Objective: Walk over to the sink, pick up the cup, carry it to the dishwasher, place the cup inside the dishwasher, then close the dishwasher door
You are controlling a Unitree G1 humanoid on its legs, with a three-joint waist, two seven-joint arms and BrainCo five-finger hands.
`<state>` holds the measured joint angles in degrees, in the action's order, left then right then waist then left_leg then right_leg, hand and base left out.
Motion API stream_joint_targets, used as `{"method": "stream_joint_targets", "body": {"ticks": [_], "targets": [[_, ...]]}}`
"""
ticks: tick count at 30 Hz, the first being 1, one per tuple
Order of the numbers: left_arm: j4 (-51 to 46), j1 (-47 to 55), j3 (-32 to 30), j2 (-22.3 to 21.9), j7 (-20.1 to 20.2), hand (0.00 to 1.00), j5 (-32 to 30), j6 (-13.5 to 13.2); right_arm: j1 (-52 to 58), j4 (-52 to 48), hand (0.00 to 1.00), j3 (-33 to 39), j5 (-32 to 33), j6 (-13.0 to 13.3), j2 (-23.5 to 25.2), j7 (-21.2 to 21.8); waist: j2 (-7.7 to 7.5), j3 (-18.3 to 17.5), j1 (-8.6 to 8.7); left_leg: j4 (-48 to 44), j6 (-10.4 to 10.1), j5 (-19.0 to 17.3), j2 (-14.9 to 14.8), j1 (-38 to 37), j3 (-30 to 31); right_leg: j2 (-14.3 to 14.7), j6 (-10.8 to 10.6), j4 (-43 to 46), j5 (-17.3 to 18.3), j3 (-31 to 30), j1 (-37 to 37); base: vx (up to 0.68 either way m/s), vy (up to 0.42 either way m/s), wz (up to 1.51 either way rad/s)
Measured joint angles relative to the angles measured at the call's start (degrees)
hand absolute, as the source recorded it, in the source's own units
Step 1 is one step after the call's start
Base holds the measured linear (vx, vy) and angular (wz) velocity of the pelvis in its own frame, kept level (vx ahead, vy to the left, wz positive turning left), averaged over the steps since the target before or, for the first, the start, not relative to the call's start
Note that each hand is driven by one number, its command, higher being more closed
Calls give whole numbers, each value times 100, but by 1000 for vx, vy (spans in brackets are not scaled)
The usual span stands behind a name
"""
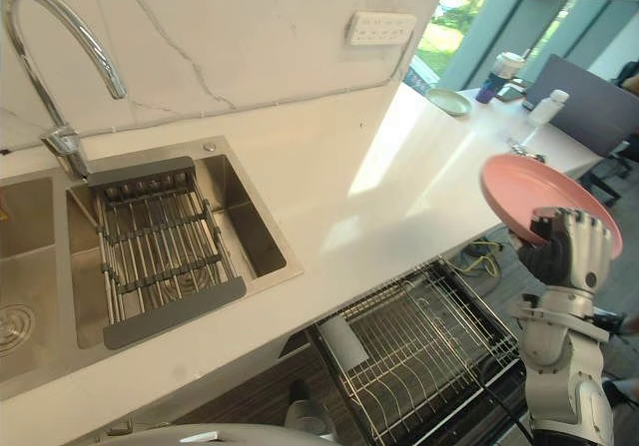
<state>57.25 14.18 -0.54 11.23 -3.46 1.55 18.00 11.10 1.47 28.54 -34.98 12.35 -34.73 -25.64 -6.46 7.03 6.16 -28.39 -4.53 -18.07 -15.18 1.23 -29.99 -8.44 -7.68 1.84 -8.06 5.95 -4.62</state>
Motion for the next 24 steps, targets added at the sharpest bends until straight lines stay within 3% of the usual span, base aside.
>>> {"method": "stream_joint_targets", "body": {"ticks": [3,7,11,14,17,24], "targets": [[-17,-19,-256,-43,-11,0,358,101,24,159,100,1,113,150,138,-331,0,174,20,-397,6,-336,-201,114,-282,20,159,-62,-33,34,-171,-112,103,-51],[-20,-91,-474,-21,7,0,532,364,28,306,100,19,127,194,557,-522,-38,359,38,-529,-10,-375,-341,273,-377,-1,509,-107,-164,473,-299,-15,26,-24],[-37,-230,-615,-150,41,0,621,485,-8,415,100,123,132,249,864,-582,140,465,6,-559,-2,-346,-389,202,-371,19,257,-123,-314,564,-200,80,-30,-1],[-45,-339,-621,-197,41,0,618,636,-25,447,100,114,132,235,1169,-565,428,621,-2,-554,-5,-344,-401,196,-362,14,179,-123,-328,583,-189,50,-20,1],[-54,-343,-616,-248,73,0,599,712,-36,745,100,69,121,16,1615,-561,613,612,-23,-534,-13,-340,-406,171,-304,15,129,-115,-314,638,-131,54,-18,8],[-242,-318,-615,-300,303,0,410,894,2,1343,100,-363,144,-405,2080,-613,597,649,-261,-540,22,-329,-315,185,-249,-150,95,-15,-279,798,-127,-4,14,6]]}}
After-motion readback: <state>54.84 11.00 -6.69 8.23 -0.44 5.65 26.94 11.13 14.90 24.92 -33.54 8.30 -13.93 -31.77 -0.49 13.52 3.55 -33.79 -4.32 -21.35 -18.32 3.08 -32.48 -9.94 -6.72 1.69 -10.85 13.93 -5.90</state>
